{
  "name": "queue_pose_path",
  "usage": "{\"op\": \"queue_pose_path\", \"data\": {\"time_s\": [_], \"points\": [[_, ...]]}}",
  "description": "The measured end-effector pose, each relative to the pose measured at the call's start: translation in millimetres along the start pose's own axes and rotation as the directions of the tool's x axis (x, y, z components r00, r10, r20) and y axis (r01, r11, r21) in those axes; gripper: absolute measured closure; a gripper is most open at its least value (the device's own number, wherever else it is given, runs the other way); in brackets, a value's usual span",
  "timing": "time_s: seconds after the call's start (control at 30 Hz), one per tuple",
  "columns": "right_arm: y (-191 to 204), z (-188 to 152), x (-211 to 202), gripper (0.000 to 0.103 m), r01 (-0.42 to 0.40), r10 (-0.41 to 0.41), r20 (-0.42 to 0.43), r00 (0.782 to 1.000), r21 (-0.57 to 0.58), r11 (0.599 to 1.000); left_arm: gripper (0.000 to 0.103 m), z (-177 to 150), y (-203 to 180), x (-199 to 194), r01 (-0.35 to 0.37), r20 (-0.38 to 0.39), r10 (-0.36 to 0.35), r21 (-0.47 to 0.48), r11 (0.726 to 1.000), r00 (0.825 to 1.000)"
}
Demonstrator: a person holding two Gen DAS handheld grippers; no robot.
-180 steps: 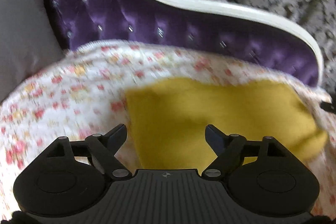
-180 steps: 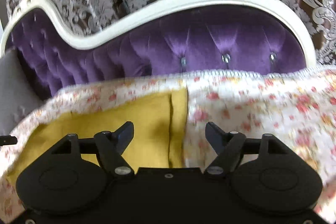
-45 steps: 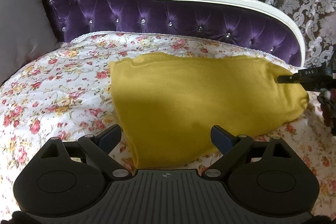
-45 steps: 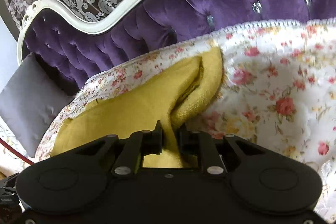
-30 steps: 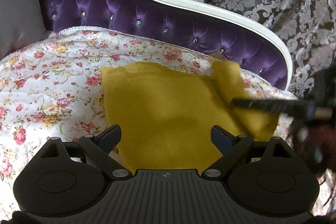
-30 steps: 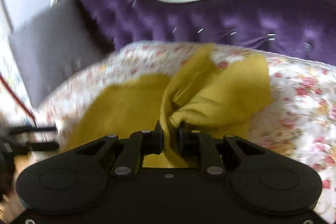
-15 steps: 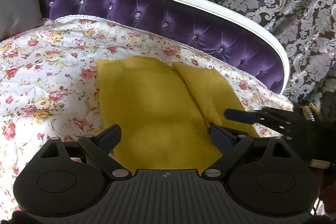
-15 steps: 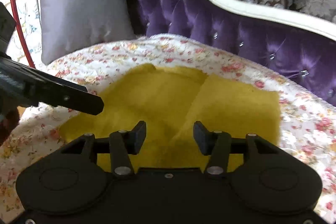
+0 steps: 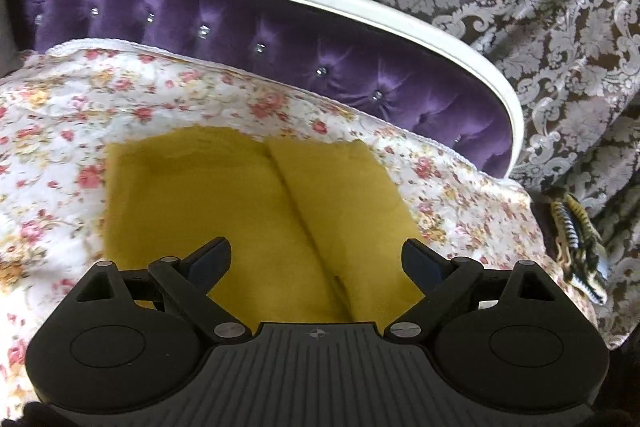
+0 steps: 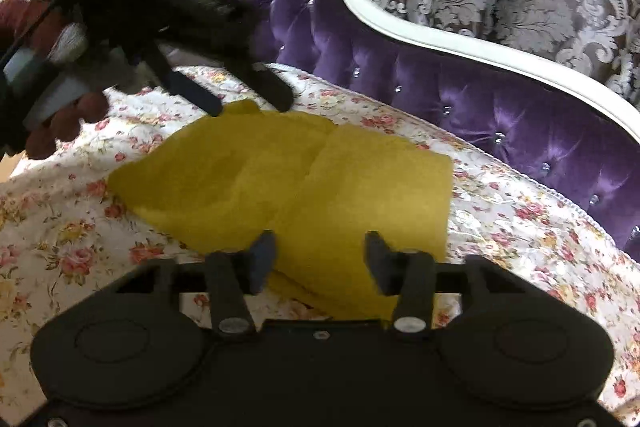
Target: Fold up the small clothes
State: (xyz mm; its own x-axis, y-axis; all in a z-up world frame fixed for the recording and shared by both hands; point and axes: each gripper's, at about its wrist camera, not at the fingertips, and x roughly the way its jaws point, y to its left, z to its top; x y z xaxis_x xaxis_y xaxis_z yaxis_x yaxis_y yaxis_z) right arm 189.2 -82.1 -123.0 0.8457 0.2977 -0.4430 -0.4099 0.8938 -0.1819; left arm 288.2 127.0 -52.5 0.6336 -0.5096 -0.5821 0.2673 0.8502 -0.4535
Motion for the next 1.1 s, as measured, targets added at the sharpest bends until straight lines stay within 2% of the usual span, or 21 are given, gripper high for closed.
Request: {"op": "queue_pose_path", "data": {"time_s": [0.13, 0.3, 0.33, 0.37, 0.4, 0.43, 0.73, 0.97, 1.1], "points": [[13.4, 2.1, 8.0, 0.05, 0.006, -0.005, 0.012, 1.0, -0.088, 0.996, 0.01, 2.5, -3.1, 10.2, 0.007, -0.03, -0.007, -0.007, 1.0, 1.0], [24.1, -0.8, 13.3, 0.05, -0.02, 0.021, 0.0, 1.0, -0.134, 0.991, 0.01, 3.5, -0.7, 22.0, 0.003, -0.06, -0.004, -0.02, 1.0, 0.998], [23.7, -1.2, 16.0, 0.054, -0.021, 0.02, -0.01, 1.0, -0.139, 0.99, 0.01, 3.8, -0.5, 25.0, 0.007, -0.068, -0.008, -0.024, 1.0, 0.998], [21.9, -1.6, 18.1, 0.066, -0.016, 0.013, -0.021, 1.0, -0.138, 0.99, 0.01, 4.1, -0.4, 27.7, 0.012, -0.075, -0.014, -0.028, 1.0, 0.997], [18.2, -1.4, 20.3, 0.073, -0.012, 0.009, -0.028, 1.0, -0.131, 0.991, 0.01, 4.9, -0.6, 30.3, 0.016, -0.081, -0.019, -0.033, 0.999, 0.997], [12.8, -1.1, 21.6, 0.088, -0.01, 0.006, -0.032, 0.999, -0.115, 0.993, 0.01, 6.6, -1.2, 32.6, 0.02, -0.085, -0.023, -0.036, 0.999, 0.996], [-31.4, -0.9, 8.8, 0.087, -0.002, 0.0, 0.028, 1.0, 0.081, 0.997, 0.01, 17.0, -4.0, 68.3, 0.071, -0.134, -0.084, -0.096, 0.993, 0.988], [-41.2, -4.9, 7.8, 0.087, -0.028, 0.023, 0.033, 0.999, 0.142, 0.99, 0.01, 28.9, -2.1, 103.2, 0.093, -0.147, -0.117, -0.16, 0.983, 0.982], [-43.2, -5.8, 6.8, 0.087, -0.038, 0.032, 0.041, 0.999, 0.169, 0.985, 0.011, 36.4, -8.2, 120.6, 0.12, -0.13, -0.139, -0.144, 0.982, 0.982]]}}
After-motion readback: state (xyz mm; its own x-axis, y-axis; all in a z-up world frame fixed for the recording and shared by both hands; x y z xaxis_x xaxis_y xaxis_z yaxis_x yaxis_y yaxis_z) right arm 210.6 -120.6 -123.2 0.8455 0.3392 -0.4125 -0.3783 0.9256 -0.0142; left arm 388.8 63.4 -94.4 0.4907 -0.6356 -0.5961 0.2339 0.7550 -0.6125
